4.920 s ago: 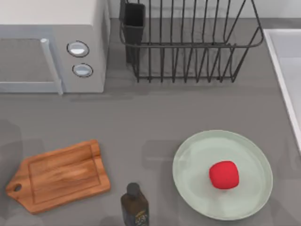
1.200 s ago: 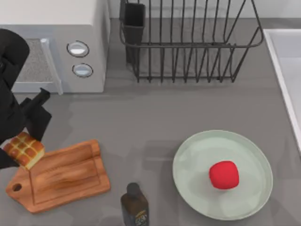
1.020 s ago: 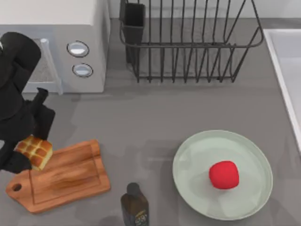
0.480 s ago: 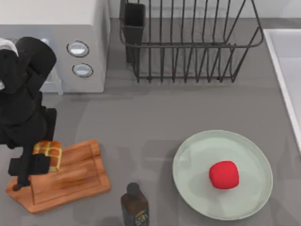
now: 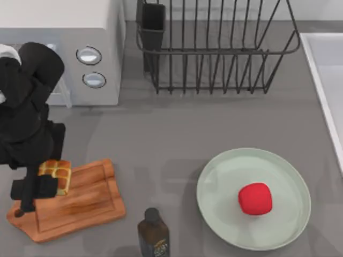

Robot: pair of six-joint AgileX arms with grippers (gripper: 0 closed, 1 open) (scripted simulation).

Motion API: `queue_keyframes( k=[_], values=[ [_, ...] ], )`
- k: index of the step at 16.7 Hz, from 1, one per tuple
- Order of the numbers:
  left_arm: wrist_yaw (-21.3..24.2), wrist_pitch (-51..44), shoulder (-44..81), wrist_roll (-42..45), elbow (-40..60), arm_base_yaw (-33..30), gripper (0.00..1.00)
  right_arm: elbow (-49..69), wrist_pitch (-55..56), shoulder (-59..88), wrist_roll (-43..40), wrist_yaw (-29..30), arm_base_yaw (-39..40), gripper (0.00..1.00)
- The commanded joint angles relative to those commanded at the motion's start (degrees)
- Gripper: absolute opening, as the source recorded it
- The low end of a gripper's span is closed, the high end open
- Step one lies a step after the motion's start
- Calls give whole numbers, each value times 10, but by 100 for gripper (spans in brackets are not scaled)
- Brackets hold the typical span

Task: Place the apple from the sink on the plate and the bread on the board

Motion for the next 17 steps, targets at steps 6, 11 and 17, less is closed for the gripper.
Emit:
queue_keyframes(
  k=[6, 11, 17],
  values=[
    [0, 45, 10, -1, -19, -2, 0, 0, 0, 0, 0, 0, 0, 100],
    [0, 87, 27, -2, -43, -4, 0, 0, 0, 0, 0, 0, 0, 100],
    [0, 103, 45, -3, -63, -5, 0, 0, 0, 0, 0, 0, 0, 100]
  ],
)
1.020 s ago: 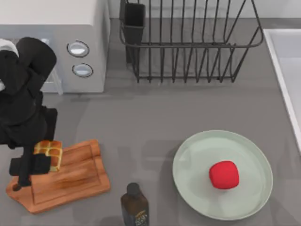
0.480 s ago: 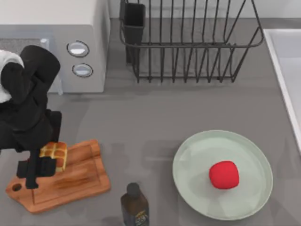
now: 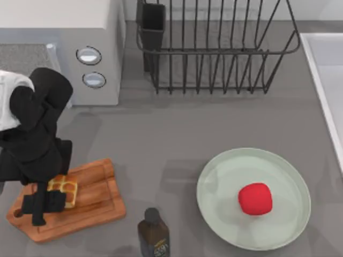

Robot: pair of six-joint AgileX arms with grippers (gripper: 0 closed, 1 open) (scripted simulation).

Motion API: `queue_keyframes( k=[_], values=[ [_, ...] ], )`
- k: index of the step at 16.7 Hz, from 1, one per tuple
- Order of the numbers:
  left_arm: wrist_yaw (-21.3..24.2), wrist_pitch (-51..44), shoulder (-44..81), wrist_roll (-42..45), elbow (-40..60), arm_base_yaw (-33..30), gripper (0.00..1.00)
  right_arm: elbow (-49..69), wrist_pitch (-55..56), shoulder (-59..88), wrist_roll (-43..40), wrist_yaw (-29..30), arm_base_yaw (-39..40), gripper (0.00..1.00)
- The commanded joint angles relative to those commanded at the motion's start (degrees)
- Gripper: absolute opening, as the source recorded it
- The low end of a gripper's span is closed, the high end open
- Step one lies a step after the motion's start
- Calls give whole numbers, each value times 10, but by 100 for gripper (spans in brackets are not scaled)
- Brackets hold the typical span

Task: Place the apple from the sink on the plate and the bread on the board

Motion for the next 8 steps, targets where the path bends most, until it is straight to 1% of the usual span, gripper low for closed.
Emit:
queue_keyframes(
  k=[2, 8],
  values=[
    [0, 0, 0, 0, 0, 0, 0, 0, 0, 0, 0, 0, 0, 100],
    [0, 0, 0, 0, 0, 0, 45, 0, 0, 0, 0, 0, 0, 100]
  ],
)
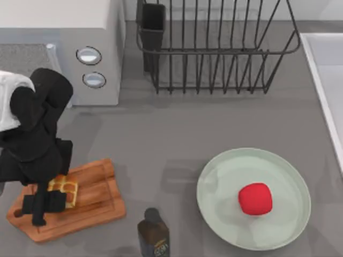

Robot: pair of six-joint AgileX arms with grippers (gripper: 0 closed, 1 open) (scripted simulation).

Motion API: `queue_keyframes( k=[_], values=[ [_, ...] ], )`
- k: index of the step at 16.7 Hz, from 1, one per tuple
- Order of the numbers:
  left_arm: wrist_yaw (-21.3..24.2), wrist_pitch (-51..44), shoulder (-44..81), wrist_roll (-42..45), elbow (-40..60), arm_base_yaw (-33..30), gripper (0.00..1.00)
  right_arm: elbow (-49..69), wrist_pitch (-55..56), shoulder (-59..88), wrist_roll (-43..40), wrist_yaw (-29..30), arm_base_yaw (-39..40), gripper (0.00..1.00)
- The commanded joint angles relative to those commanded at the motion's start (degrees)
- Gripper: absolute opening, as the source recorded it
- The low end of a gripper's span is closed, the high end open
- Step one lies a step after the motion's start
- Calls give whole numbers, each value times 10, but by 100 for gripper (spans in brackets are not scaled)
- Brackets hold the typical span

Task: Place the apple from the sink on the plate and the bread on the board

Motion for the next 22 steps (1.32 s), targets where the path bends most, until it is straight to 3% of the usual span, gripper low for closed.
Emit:
queue_keyframes(
  k=[7, 18, 22],
  values=[
    [0, 0, 0, 0, 0, 0, 98, 0, 0, 0, 0, 0, 0, 100],
    [0, 2, -6, 4, 0, 1, 100, 0, 0, 0, 0, 0, 0, 100],
    [-1, 34, -88, 75, -42, 7, 100, 0, 0, 0, 0, 0, 0, 100]
  ],
)
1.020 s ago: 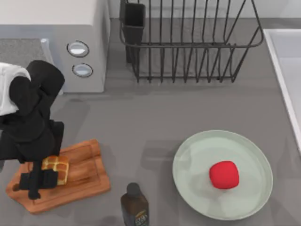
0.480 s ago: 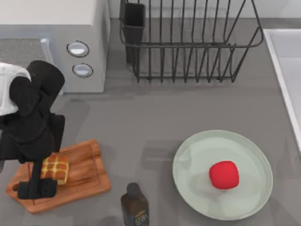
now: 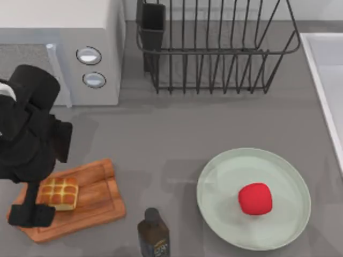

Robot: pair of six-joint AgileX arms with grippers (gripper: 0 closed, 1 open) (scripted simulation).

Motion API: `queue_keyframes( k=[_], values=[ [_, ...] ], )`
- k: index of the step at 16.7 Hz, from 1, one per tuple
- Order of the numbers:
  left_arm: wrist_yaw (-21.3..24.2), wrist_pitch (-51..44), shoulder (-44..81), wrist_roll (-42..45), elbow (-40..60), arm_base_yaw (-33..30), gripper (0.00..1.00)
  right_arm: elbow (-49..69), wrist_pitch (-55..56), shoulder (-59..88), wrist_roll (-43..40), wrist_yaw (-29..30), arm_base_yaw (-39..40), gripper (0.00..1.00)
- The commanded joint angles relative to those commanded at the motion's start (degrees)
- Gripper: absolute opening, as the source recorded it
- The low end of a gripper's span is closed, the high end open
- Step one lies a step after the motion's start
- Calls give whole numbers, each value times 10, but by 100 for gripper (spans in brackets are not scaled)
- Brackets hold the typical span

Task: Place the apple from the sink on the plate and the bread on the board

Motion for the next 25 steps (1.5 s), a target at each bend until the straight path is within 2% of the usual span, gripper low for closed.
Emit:
queue_keyframes(
  k=[5, 11, 17, 21, 25],
  values=[
    [-1, 93, -228, 203, -117, 22, 100, 0, 0, 0, 0, 0, 0, 100],
    [-3, 236, -545, 538, -283, 70, 100, 0, 0, 0, 0, 0, 0, 100],
    [-8, 360, -772, 868, -419, 129, 100, 0, 0, 0, 0, 0, 0, 100],
    [-11, 409, -852, 987, -470, 159, 100, 0, 0, 0, 0, 0, 0, 100],
    [-12, 420, -869, 1014, -482, 168, 100, 0, 0, 0, 0, 0, 0, 100]
  ],
)
